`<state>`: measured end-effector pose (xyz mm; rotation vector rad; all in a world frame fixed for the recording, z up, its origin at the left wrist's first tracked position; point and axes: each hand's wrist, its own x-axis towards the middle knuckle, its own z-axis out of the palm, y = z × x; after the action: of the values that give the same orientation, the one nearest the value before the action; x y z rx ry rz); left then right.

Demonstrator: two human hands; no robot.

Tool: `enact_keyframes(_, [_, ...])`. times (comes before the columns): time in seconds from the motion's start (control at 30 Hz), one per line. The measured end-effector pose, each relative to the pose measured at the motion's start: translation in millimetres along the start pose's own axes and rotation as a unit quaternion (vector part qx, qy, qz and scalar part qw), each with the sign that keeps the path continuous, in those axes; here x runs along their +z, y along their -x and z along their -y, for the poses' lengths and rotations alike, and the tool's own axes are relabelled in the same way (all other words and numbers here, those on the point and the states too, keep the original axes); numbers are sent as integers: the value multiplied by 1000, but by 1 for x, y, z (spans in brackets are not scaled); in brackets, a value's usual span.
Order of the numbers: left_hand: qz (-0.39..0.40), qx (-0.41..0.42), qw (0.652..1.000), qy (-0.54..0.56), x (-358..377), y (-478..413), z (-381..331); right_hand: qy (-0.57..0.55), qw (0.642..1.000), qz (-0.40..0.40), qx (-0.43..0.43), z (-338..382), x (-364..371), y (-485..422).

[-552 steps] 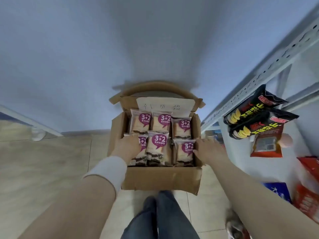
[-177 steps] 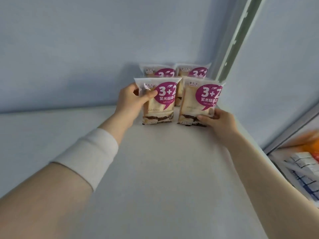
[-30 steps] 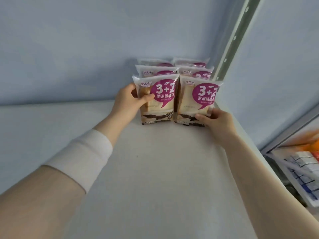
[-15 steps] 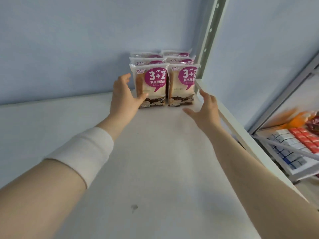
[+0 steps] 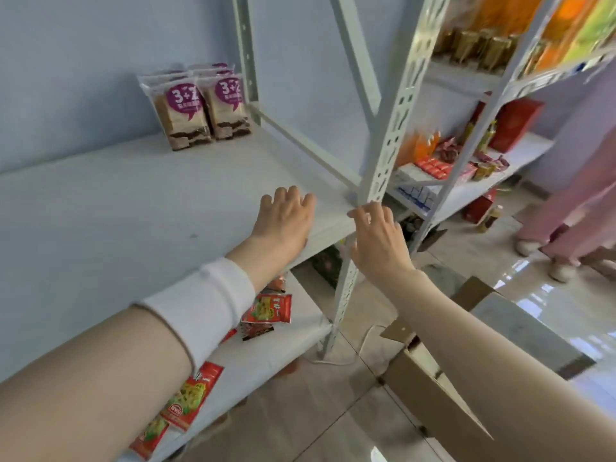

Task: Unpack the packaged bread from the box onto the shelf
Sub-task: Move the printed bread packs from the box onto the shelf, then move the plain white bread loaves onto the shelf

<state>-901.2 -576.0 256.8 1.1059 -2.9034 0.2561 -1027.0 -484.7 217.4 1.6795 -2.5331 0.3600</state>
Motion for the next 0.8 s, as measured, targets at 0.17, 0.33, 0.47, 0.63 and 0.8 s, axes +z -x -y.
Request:
enact_keyframes(0.17, [26,84,996,29,32,-1,-146,41,988,64,133,-127,12,105])
enact_keyframes(0.33, [133,180,974,30,101,6,-293,49,945,163,280,-247,49,221])
enact_keyframes(0.47, [208,224,950,59,160,-3,-376,39,903,229,361,-315,82,267])
enact_keyframes(0.63, [271,238,930,75,243,-60,-455,-1,860,291,418,-387,154,272])
enact_keyframes(0.8, [307,194,925,110,369,-142,-515,-109,820,279,488,-465,278,247])
